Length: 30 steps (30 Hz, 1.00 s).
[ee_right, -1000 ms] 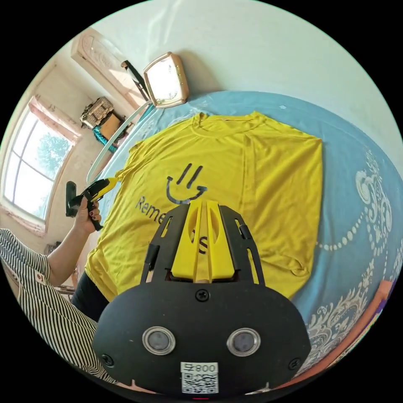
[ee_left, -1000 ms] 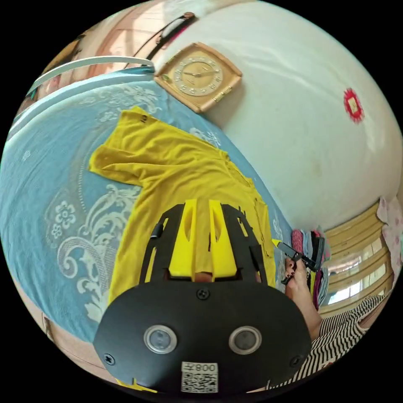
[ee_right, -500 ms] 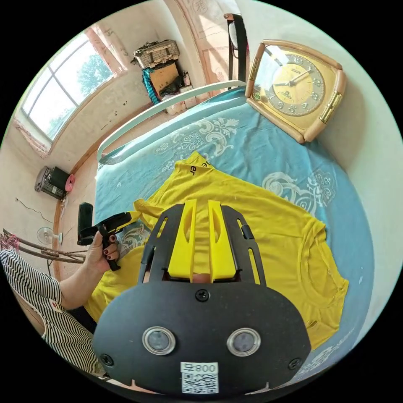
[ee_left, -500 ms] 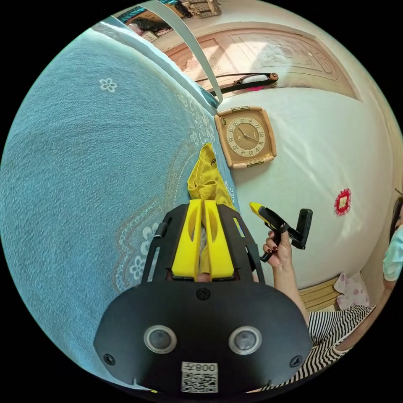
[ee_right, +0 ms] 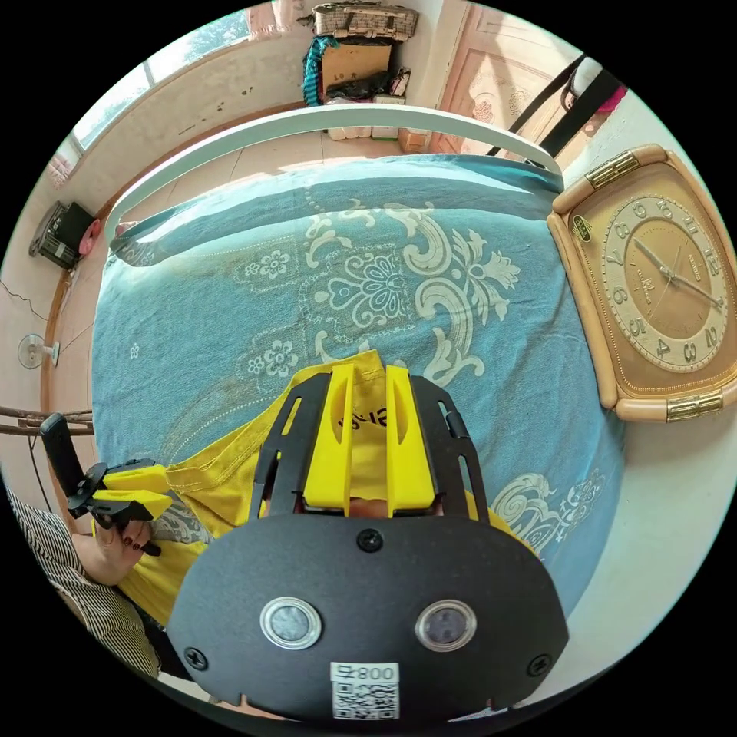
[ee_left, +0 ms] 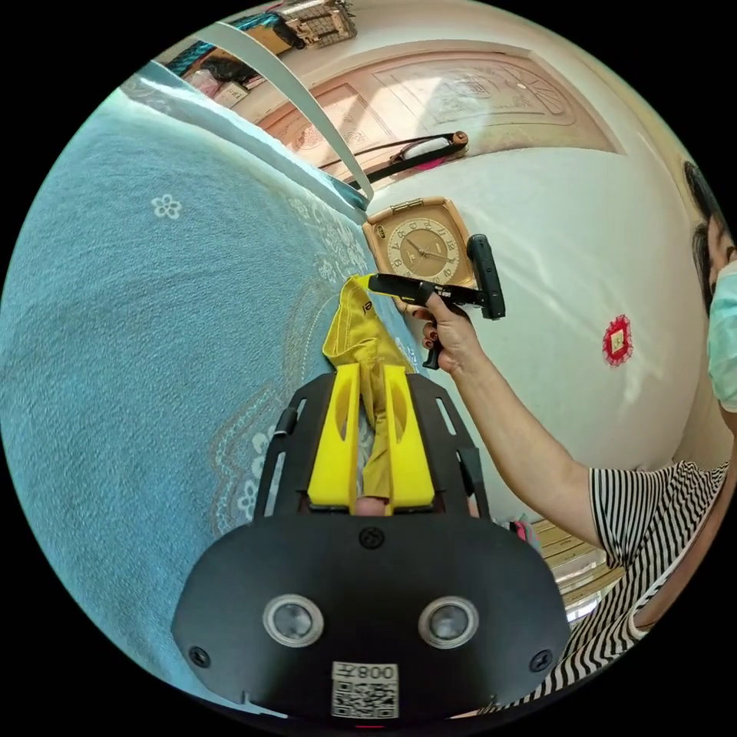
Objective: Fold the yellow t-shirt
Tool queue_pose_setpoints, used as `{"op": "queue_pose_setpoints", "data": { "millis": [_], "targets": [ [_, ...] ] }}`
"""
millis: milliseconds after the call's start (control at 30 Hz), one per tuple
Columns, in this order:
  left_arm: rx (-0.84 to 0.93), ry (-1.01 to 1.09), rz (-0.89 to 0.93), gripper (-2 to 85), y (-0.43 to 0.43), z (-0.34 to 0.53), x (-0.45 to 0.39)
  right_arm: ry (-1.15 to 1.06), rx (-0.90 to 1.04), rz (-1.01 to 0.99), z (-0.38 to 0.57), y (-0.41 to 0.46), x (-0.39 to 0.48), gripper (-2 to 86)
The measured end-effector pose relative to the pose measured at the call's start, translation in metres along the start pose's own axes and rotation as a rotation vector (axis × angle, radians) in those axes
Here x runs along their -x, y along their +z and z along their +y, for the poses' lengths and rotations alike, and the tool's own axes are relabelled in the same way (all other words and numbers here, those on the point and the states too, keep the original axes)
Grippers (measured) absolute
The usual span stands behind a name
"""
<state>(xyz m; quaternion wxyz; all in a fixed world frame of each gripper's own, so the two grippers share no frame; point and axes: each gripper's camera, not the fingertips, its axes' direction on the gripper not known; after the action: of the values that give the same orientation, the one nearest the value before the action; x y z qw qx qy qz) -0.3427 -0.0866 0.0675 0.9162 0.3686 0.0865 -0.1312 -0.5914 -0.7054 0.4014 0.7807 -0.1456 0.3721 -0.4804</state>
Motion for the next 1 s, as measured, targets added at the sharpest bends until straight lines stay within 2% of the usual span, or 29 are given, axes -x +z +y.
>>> {"op": "queue_pose_setpoints", "data": {
  "millis": [100, 233, 467, 567, 767, 1000],
  "targets": [
    [0.047, 0.004, -0.056, 5.8, -0.004, -0.009, 0.014, -0.017, 0.015, -0.01, -0.029, 0.003, 0.001, 4.2],
    [0.134, -0.035, 0.007, 3.0, 0.002, -0.014, 0.036, -0.018, 0.026, -0.008, -0.06, 0.0, -0.007, 1.1],
    [0.022, 0.101, 0.042, 1.7, -0.017, -0.017, 0.031, -0.037, -0.053, -0.03, -0.119, -0.038, -0.04, 0.1],
    [0.052, 0.109, 0.043, 1.6, -0.009, -0.016, 0.033, -0.019, 0.035, -0.064, -0.136, -0.015, -0.058, 0.1],
    [0.04, 0.081, 0.049, 1.5, -0.003, -0.016, 0.043, 0.064, 0.058, -0.146, -0.138, 0.023, -0.095, 0.1],
    [0.052, 0.223, 0.194, 1.5, 0.024, -0.017, 0.018, 0.06, -0.05, -0.173, -0.098, -0.014, -0.154, 0.1]
  ]
}}
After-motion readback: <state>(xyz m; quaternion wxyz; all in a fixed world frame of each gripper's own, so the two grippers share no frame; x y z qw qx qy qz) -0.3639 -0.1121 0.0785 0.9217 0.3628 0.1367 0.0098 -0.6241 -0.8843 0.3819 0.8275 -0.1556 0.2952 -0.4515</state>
